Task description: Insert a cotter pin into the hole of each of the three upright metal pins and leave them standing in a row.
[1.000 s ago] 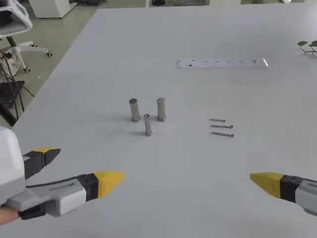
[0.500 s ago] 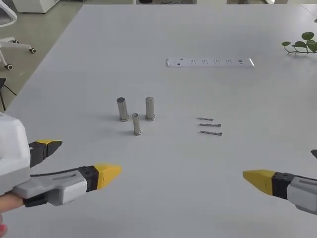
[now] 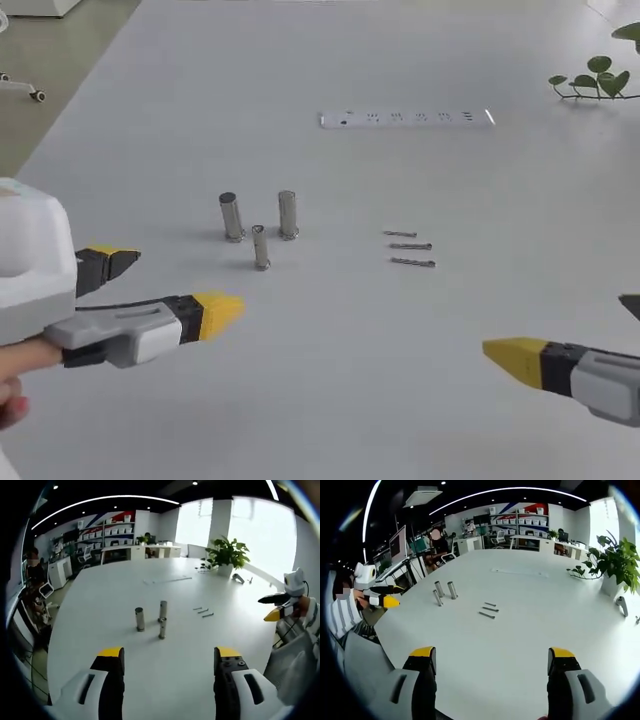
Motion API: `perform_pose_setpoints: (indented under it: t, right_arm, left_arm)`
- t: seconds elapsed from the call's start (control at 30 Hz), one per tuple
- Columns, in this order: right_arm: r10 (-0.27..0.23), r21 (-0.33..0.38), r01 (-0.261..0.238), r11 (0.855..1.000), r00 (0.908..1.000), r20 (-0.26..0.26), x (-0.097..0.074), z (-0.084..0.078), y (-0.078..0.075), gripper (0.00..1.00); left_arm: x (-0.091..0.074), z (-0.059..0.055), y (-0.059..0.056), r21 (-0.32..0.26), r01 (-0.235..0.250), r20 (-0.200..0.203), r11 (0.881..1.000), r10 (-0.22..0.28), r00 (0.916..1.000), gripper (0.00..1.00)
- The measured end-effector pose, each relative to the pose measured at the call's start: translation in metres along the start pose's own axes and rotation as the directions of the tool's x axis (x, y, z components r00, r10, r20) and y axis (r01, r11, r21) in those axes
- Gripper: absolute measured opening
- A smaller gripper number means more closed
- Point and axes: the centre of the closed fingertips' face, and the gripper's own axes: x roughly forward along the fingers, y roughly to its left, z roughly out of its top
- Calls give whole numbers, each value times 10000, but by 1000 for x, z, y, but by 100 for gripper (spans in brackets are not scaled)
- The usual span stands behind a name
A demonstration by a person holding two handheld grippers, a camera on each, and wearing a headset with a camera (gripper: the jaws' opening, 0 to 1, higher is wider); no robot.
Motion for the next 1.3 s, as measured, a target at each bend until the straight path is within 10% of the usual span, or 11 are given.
perform_pose_setpoints:
  t: [0.63,1.3]
  right_arm:
    - [-234,130,236,9996,9996,-182,-1,-5,-3,91]
    - [-469,214,478,9986,9981,-400,-3,-11,-6,91]
  left_arm:
    - [36,34,10,508,415,483,9978,-439,9979,44]
    - [80,37,9,1568,1089,-146,9816,-1079,9941,29]
